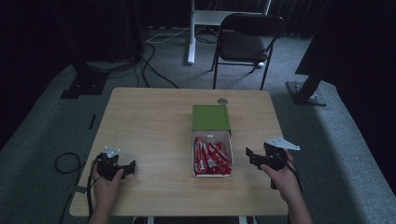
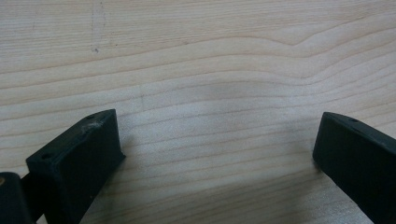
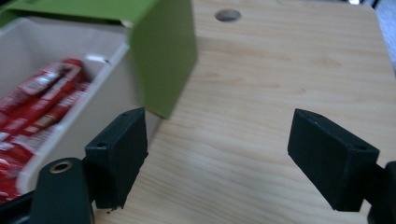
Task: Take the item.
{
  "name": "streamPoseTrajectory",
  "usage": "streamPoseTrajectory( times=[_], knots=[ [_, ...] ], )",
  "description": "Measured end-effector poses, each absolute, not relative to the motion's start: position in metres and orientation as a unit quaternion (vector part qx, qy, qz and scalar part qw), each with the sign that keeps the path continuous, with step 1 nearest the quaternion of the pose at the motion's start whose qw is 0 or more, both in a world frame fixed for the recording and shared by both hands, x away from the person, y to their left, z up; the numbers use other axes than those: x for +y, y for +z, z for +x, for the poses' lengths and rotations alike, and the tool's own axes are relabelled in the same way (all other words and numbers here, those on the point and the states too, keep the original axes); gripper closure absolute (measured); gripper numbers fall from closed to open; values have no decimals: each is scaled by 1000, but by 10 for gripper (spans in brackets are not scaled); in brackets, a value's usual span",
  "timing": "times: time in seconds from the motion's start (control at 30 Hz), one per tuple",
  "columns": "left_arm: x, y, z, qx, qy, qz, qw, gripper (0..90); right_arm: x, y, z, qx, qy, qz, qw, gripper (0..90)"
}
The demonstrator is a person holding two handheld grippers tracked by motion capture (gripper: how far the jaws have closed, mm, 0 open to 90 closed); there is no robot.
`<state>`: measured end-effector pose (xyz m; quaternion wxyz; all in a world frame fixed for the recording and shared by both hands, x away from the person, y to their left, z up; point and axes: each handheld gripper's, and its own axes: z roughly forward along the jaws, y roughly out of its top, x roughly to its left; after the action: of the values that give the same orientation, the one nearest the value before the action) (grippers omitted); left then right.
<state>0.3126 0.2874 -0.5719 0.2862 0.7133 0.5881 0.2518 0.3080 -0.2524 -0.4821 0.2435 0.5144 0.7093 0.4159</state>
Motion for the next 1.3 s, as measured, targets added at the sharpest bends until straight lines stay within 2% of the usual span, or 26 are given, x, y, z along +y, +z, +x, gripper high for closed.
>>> streamPoseTrajectory(
  times=[0.27,0.7,0.73,0.97,1.13,1.3],
  knots=[
    [287,-572,313,588,252,713,286,18,-230,-464,307,720,433,483,247,230],
    [287,-572,313,588,252,713,286,19,-195,-448,302,742,455,436,231,348],
    [287,-572,313,588,252,713,286,19,-190,-446,301,743,460,429,229,393],
    [287,-572,313,588,252,713,286,19,-173,-451,302,755,465,413,211,437],
    [287,-572,313,588,252,713,286,19,-164,-459,300,767,455,409,194,551],
    [287,-572,313,588,252,713,286,19,-158,-467,298,775,447,411,174,604]
  ],
)
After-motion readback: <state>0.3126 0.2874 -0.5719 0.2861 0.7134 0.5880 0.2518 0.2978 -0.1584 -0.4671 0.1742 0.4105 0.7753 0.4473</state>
